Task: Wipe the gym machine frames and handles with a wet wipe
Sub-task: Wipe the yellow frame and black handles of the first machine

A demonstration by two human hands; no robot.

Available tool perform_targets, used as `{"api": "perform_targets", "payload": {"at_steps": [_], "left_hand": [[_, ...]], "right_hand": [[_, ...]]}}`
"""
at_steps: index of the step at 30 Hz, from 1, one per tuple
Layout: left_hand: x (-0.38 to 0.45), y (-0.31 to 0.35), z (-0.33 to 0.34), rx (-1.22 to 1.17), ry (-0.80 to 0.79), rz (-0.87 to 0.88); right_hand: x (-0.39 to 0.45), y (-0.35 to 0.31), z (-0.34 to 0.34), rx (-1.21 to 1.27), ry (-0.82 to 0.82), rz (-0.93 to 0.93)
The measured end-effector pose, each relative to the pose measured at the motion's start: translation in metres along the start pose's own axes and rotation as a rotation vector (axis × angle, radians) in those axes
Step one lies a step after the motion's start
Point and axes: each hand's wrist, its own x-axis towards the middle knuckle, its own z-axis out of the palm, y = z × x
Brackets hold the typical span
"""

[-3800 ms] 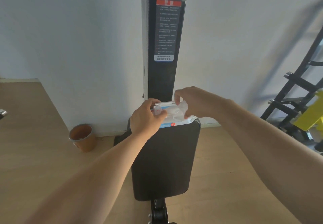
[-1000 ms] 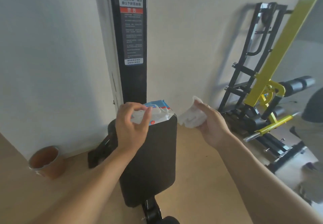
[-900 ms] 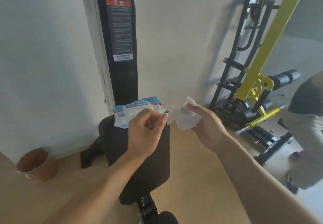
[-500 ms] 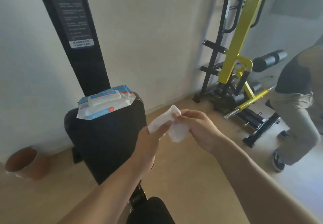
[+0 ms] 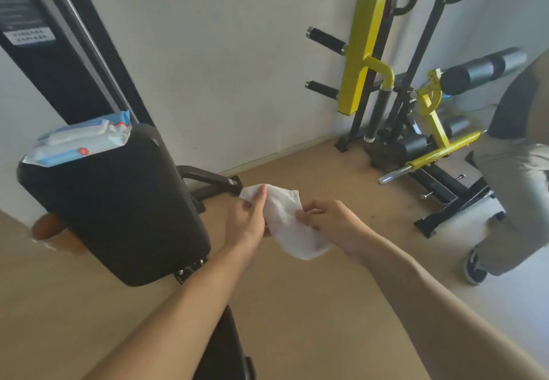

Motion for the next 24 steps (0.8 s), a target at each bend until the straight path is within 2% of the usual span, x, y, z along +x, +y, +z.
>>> {"api": "perform_targets", "payload": {"at_steps": [4,9,14,16,20,22,24], "left_hand": [[-0.001,-0.012,0.034,0.050,-0.031,-0.112],[0.005,-0.017,0.056,-0.071,-0.238,-0.309],[0.020,-0.028,0.077,0.042,-0.230,-0.135],[0.033,-0.028,0.084,0.107,-0.229,-0.068],[0.071,-0.023,0.101,0.182,-0.250,0.016],[0.096,-0.021,0.110,0.164,-0.258,0.007],[0.124,-0.022,0.122,0.227,-0.285,0.003]], "right_hand": [[-0.010,0.008,-0.036,0.138,-0.065,0.049],[-0.005,0.020,-0.064,0.156,0.091,-0.027],[0.024,0.034,-0.084,0.104,0.269,-0.014],[0.038,0.035,-0.092,0.043,0.235,-0.026],[0.071,0.024,-0.109,-0.045,0.058,-0.105],[0.094,0.017,-0.119,-0.224,0.034,-0.086],[0.119,0.016,-0.132,-0.435,0.090,-0.052]]}}
